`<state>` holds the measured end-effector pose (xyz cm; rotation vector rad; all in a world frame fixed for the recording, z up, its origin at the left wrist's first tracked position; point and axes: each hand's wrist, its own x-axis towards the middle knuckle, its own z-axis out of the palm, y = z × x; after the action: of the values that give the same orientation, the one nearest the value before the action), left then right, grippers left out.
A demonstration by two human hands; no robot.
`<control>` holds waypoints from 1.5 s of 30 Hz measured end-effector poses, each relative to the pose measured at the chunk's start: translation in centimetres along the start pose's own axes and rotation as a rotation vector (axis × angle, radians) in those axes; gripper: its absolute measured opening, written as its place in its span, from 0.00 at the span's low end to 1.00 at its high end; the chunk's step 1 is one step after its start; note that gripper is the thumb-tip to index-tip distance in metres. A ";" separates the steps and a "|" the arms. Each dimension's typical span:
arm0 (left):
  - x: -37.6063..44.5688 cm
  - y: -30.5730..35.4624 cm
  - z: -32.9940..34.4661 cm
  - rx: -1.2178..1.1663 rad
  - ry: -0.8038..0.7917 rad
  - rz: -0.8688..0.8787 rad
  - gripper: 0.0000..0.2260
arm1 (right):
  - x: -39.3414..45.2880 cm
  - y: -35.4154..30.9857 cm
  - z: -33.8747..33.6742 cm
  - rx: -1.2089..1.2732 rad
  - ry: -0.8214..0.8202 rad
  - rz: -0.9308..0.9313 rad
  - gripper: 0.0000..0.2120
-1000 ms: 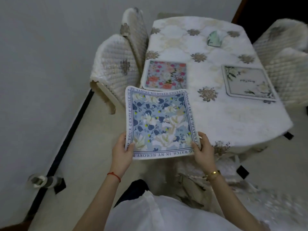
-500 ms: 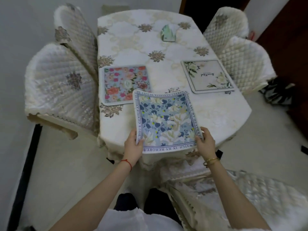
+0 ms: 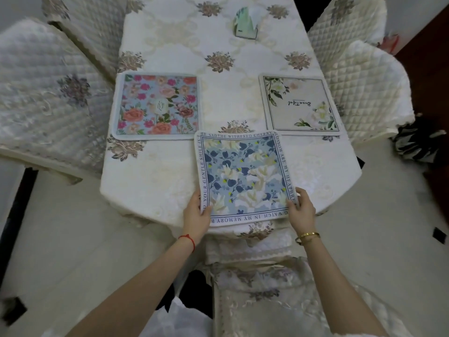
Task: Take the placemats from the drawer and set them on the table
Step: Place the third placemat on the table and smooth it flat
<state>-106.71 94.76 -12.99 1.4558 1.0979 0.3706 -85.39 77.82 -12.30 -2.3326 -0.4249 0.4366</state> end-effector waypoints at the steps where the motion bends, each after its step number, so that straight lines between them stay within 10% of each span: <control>1: -0.1 -0.3 0.3 -0.007 0.003 -0.010 0.20 | 0.1 0.5 -0.1 0.011 -0.005 -0.006 0.14; 19: -0.2 -1.7 -0.5 0.083 0.094 0.011 0.30 | -0.5 2.7 -0.4 -0.108 0.002 -0.094 0.13; 27: 1.5 -0.2 -1.3 0.480 0.147 0.190 0.26 | 1.9 1.4 -0.2 -0.495 0.128 -0.288 0.15; 34: 9.9 3.3 0.9 0.731 0.000 0.472 0.22 | 9.0 -5.7 5.0 -0.467 -0.218 -0.551 0.22; 45: 17.8 3.6 4.3 0.947 -0.050 0.438 0.24 | 15.4 -8.2 11.5 -0.560 -0.388 -0.748 0.27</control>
<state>-93.10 106.70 -17.28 2.5463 0.9354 0.0960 -78.04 96.68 -17.36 -2.3521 -1.7133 0.4250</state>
